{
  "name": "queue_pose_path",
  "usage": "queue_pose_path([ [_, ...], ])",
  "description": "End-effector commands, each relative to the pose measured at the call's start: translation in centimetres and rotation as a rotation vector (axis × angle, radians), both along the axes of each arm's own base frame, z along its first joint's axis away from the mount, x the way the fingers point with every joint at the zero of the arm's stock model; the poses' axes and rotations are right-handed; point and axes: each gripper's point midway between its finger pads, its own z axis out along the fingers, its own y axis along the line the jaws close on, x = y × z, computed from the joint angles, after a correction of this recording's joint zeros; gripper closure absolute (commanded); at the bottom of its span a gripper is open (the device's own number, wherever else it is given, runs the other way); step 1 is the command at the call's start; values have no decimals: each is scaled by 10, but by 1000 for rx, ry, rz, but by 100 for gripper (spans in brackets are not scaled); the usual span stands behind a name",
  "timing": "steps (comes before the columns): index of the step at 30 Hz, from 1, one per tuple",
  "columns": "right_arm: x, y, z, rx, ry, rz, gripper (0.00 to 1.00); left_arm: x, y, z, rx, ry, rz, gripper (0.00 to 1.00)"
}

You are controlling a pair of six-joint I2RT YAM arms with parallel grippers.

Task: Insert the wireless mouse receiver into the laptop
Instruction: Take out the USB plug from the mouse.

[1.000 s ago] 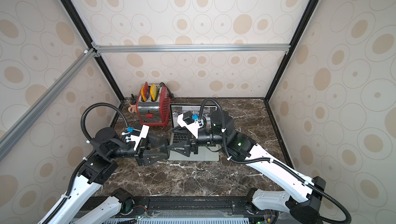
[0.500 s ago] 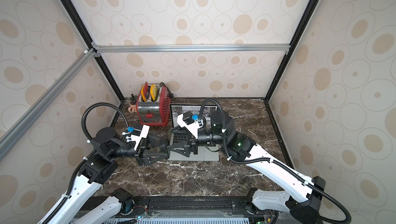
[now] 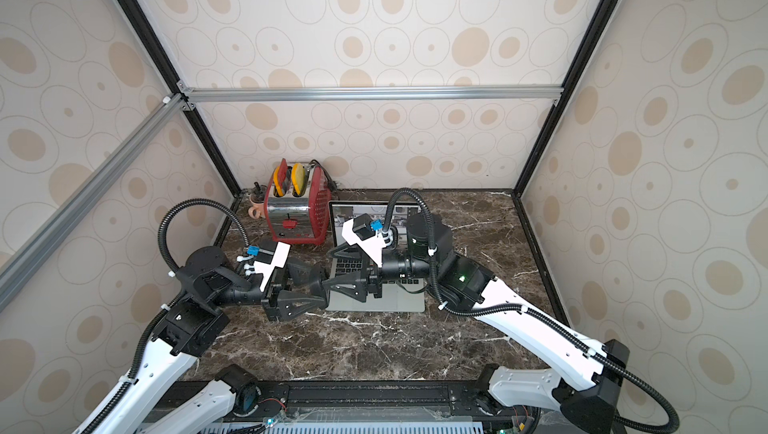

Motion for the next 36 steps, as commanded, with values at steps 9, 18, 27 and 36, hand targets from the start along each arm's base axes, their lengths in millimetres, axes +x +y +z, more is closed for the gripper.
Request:
queue_pose_path([
  [9, 18, 6, -6, -45, -23, -89, 34, -12, 2, 19, -37, -68, -36, 100],
  [18, 42, 1, -28, -127, -40, -235, 38, -17, 2, 19, -38, -79, -60, 100],
  [27, 55, -8, -36, -175, -50, -333, 39, -20, 3, 19, -40, -89, -70, 100],
  [36, 59, -16, -38, -188, -54, -364, 39, -22, 4, 19, -43, -92, -68, 100],
])
